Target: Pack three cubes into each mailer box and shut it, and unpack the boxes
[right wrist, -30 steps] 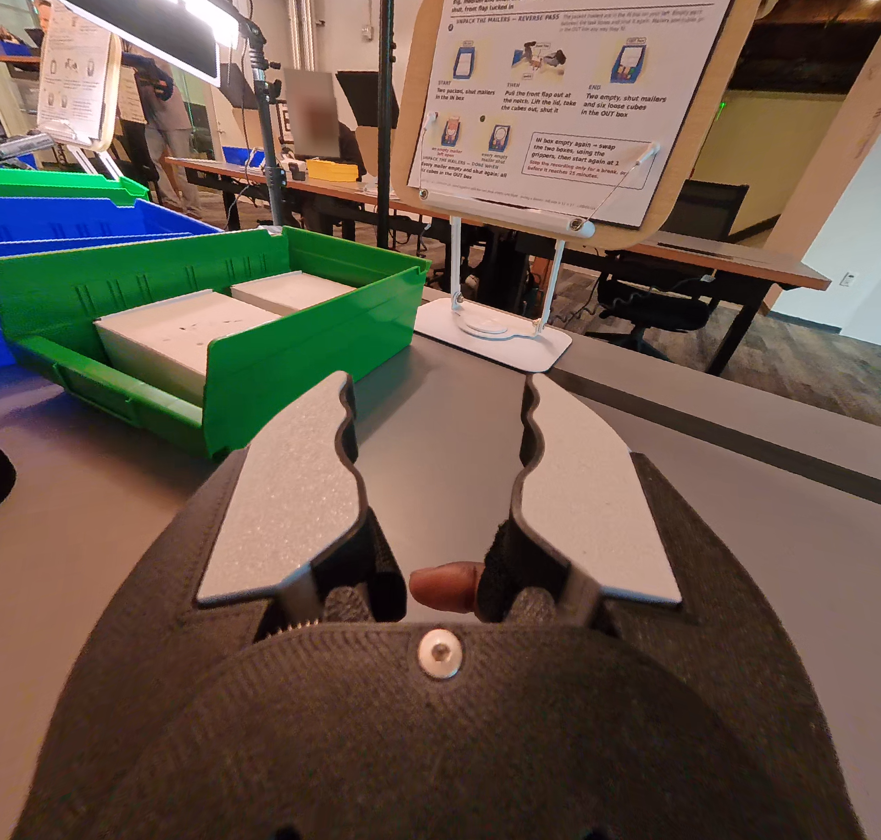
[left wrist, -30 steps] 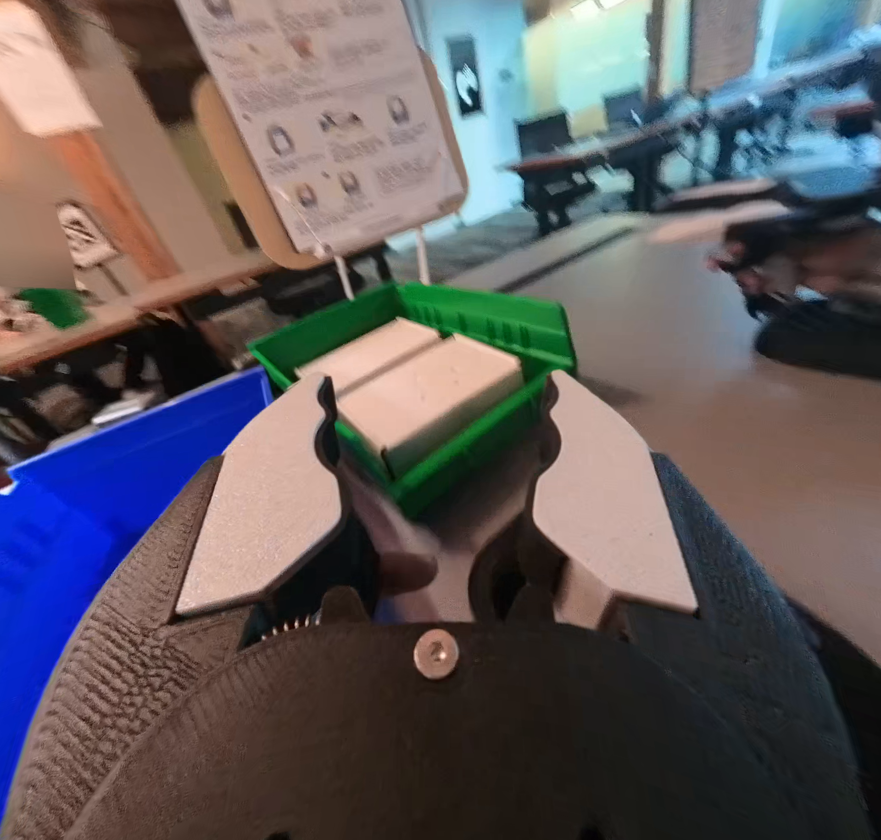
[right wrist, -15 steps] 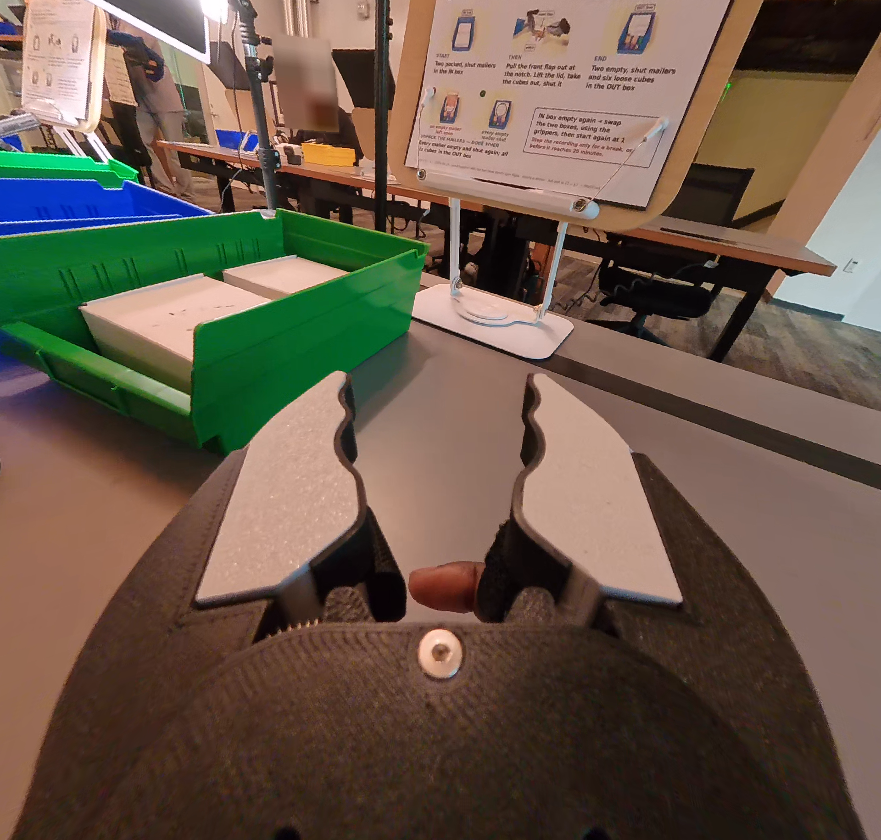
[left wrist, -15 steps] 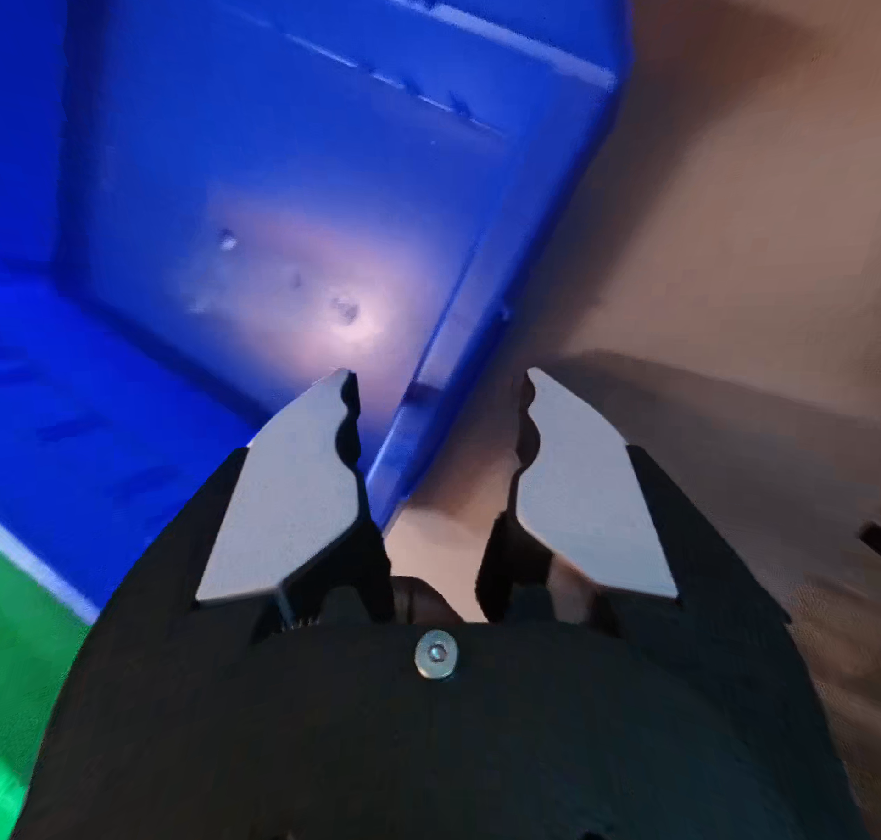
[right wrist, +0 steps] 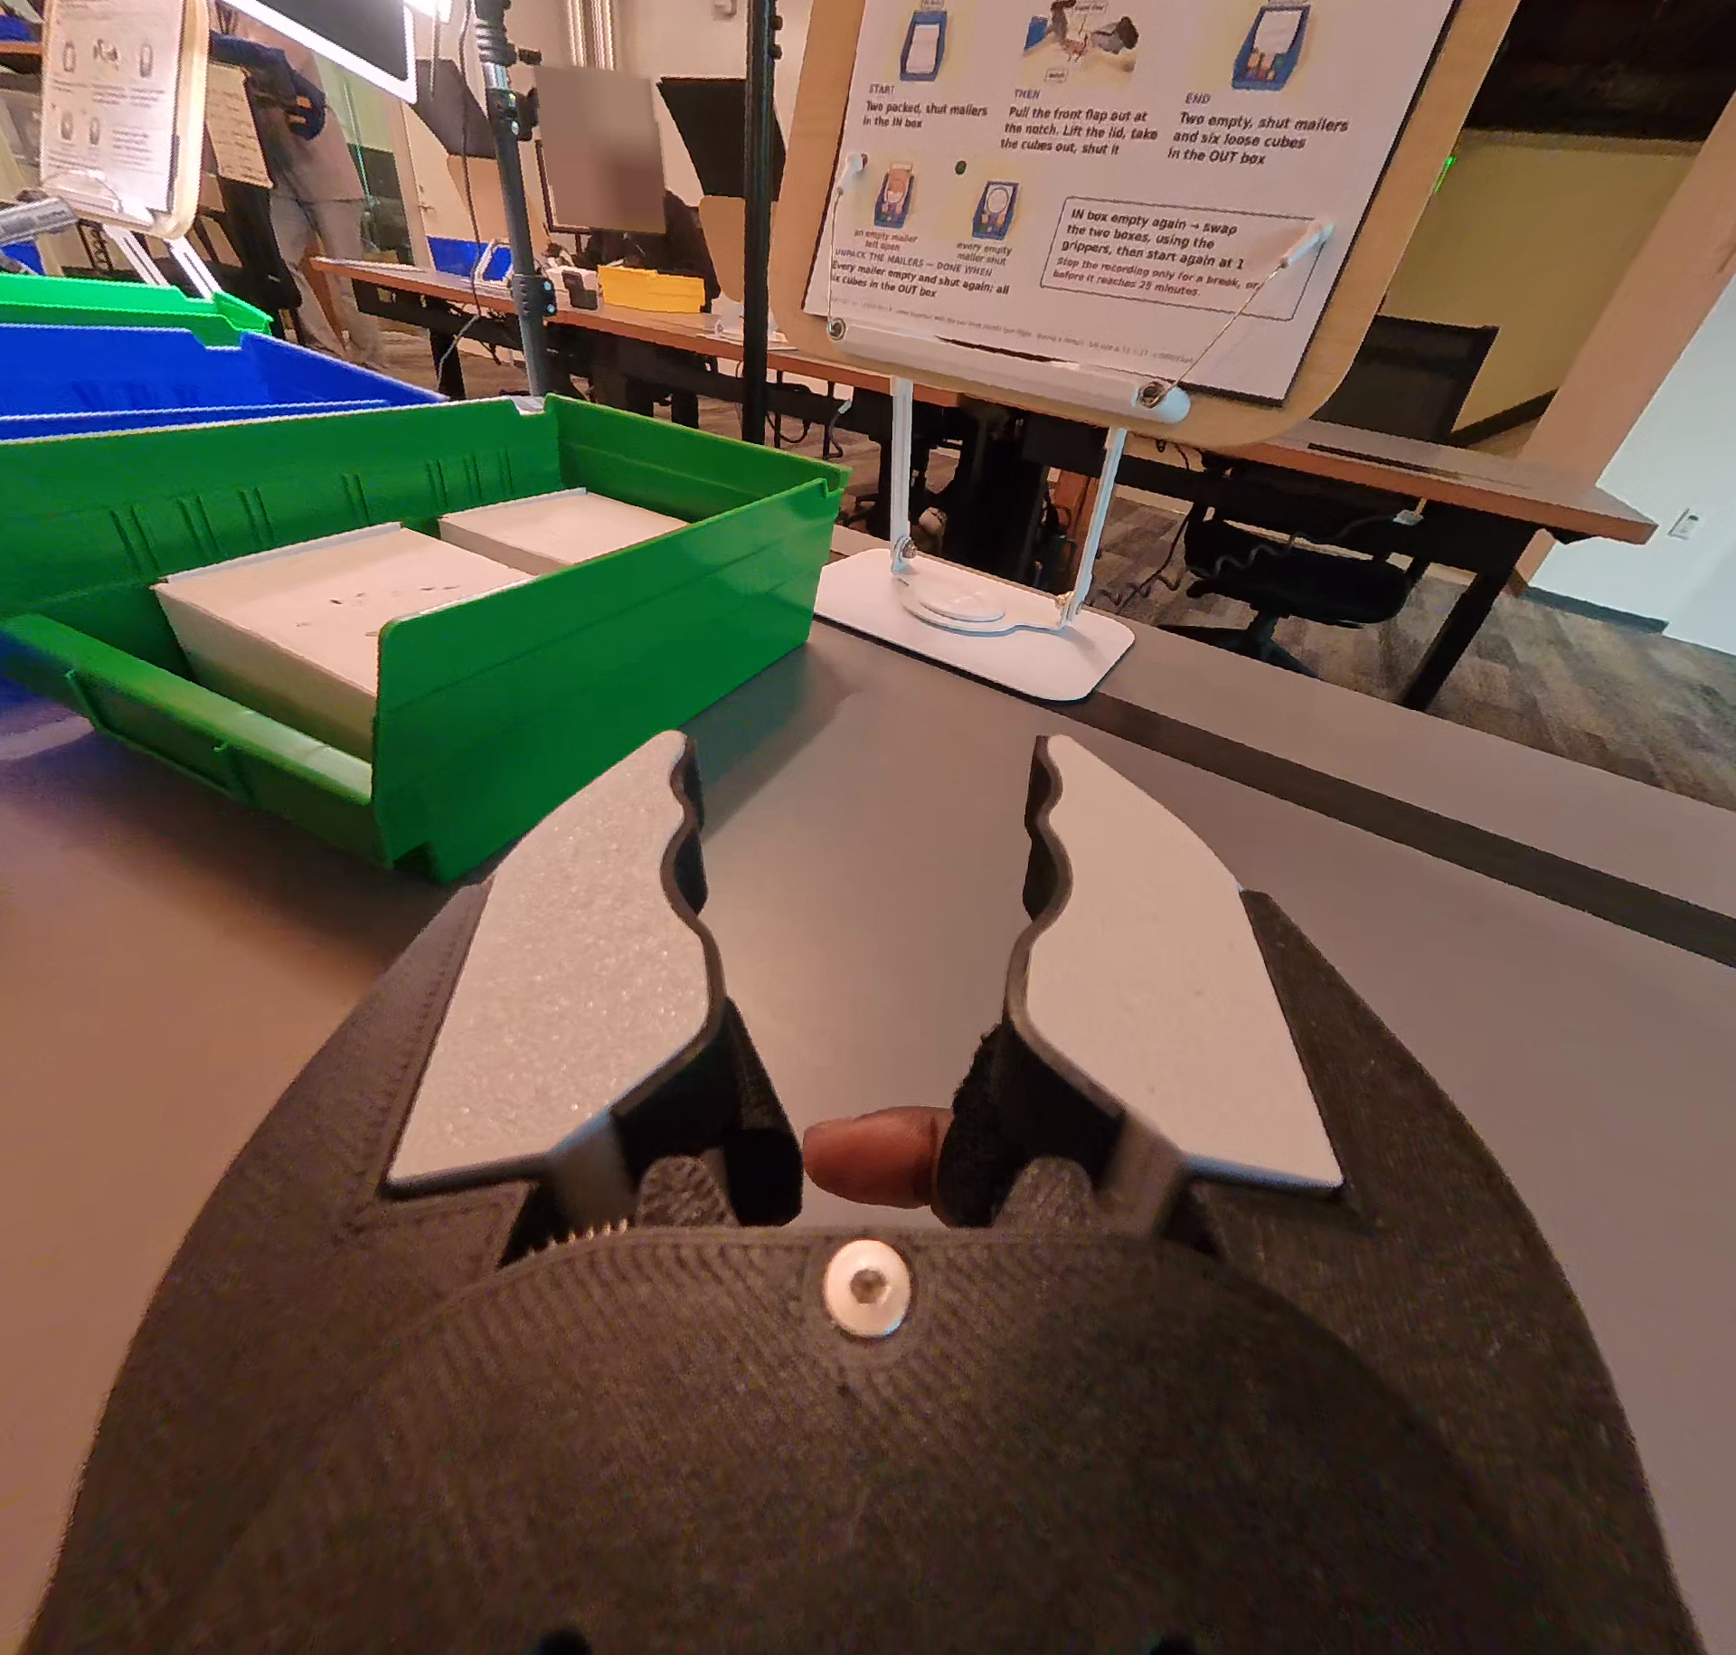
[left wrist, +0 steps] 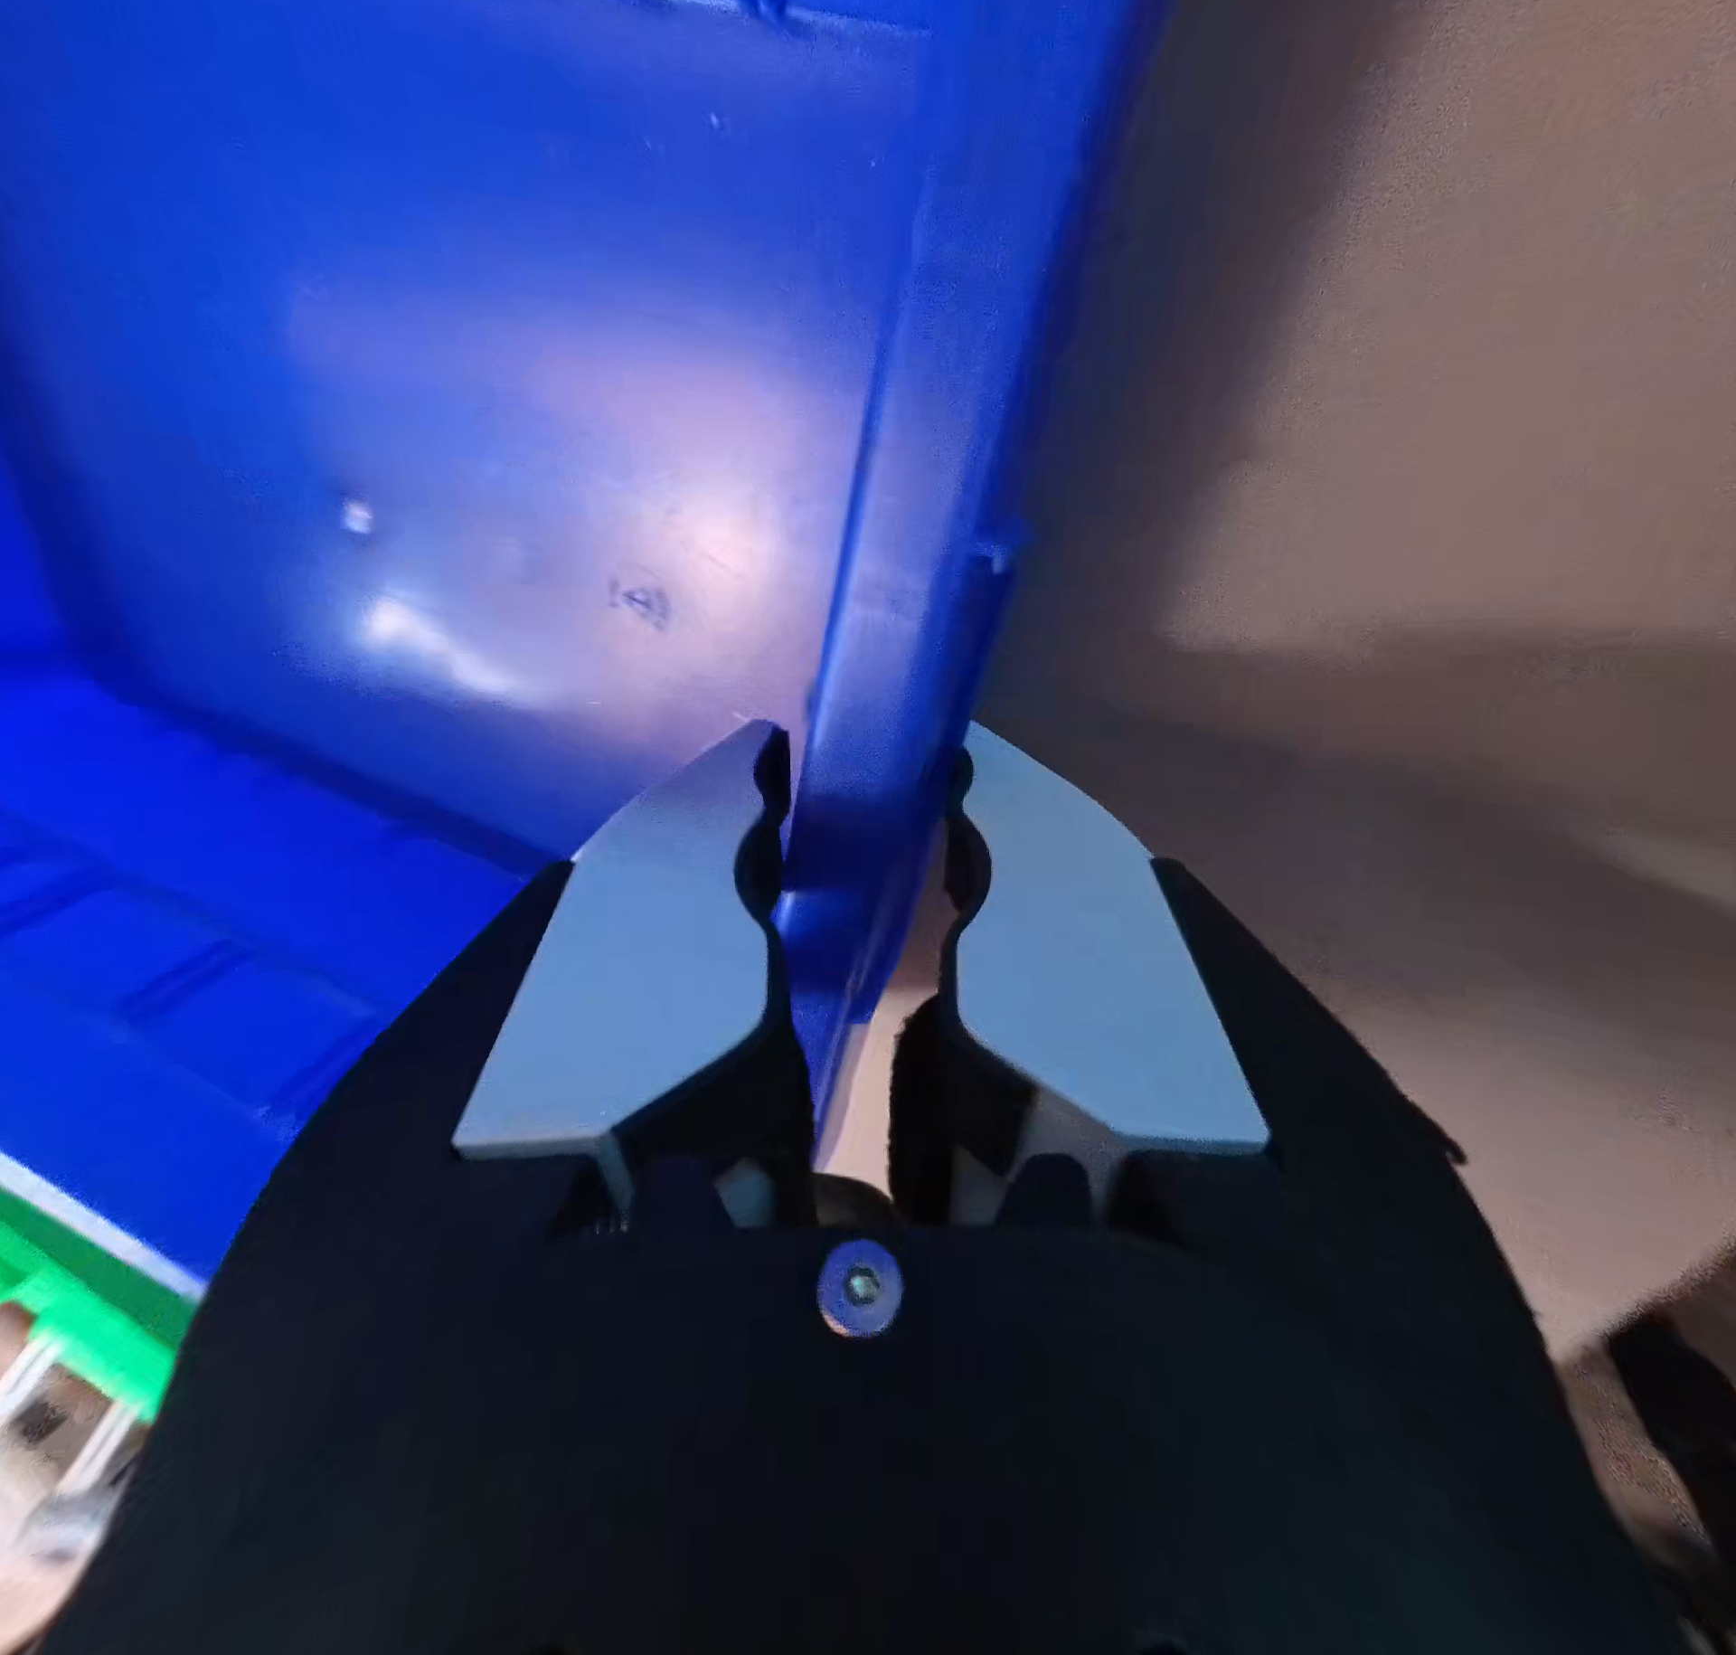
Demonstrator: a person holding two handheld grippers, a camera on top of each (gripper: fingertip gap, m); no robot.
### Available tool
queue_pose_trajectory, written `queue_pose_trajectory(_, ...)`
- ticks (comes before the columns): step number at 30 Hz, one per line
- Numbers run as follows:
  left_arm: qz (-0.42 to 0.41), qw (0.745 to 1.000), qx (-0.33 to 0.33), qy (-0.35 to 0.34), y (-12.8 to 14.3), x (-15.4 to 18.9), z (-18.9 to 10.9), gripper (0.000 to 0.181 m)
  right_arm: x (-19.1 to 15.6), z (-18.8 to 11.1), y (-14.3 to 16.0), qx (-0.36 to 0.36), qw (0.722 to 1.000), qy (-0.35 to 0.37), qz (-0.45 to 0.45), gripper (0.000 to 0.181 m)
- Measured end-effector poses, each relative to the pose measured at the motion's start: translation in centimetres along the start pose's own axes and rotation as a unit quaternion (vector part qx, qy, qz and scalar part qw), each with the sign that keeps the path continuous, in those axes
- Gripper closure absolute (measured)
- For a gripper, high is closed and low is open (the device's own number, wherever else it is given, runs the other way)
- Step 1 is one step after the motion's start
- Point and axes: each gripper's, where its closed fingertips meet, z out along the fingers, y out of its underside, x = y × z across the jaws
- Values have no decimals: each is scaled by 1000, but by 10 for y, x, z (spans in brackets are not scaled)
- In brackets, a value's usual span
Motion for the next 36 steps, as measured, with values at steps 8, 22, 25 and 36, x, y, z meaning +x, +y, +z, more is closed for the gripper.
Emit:
queue_pose_trajectory(8, 23, 956, -43, -288, -12, -20, -11, 151, -2, 2, 4, -8, 1000, -2, -9, 115)
queue_pose_trajectory(22, 21, 888, -100, -448, -50, -61, -96, 151, 15, -10, -13, 16, 1000, 20, -7, 115)
queue_pose_trajectory(25, 29, 878, -82, -470, -82, -72, -116, 151, 30, -21, -25, 28, 999, 42, -10, 115)
queue_pose_trajectory(36, 88, 879, 73, -463, -287, -73, -149, 151, 135, -96, -12, 49, 980, 188, 39, 113)
